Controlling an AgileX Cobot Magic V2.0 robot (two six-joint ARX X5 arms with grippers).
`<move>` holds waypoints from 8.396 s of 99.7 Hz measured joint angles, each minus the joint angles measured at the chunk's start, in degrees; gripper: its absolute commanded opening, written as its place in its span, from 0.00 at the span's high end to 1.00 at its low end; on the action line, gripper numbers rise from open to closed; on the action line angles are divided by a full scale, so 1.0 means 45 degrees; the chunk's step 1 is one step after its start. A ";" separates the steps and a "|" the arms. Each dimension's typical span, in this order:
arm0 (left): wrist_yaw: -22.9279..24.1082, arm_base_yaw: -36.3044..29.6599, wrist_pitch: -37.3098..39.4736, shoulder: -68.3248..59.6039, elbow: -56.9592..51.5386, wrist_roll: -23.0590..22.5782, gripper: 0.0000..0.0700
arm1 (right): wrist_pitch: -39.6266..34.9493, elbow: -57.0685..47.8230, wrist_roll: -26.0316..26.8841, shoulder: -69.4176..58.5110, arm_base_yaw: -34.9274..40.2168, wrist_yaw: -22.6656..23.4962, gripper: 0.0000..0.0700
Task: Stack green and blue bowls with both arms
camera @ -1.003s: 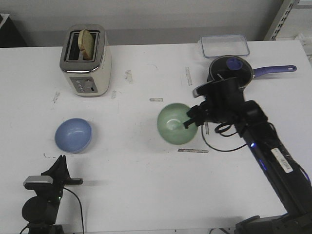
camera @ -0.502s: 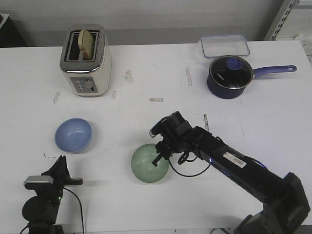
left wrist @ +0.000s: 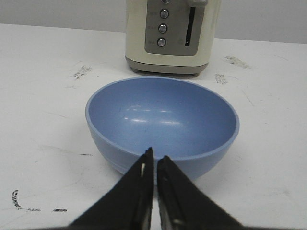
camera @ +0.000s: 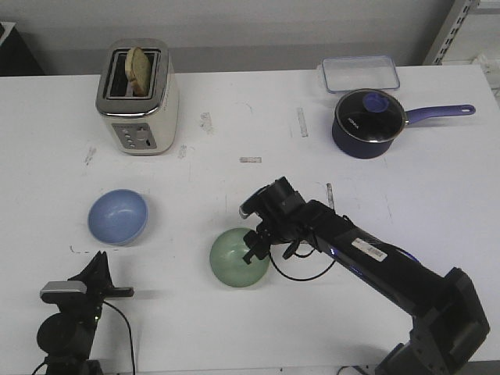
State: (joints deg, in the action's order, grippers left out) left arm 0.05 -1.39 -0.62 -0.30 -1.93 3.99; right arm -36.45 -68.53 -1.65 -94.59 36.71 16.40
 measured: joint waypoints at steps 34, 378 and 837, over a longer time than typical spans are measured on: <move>0.0000 -0.0005 0.0005 0.0000 0.0000 0.0000 1.00 | 0.0204 -0.1146 0.0000 0.2030 -0.0680 -0.0287 0.85; -0.1486 0.3104 -0.8116 -1.9861 -1.4421 -0.0602 1.00 | 0.2637 0.8738 -0.0670 1.5640 -0.7334 -0.2647 1.00; 0.0136 0.0612 -0.3662 -0.4318 -0.6436 -0.1336 1.00 | 0.3691 0.8738 -0.0665 1.5640 -0.7334 -0.3643 1.00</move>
State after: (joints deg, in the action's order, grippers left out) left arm 0.67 1.37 -17.10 -19.73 -30.89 -2.02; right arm -19.84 -29.21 -4.64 -24.21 3.70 0.01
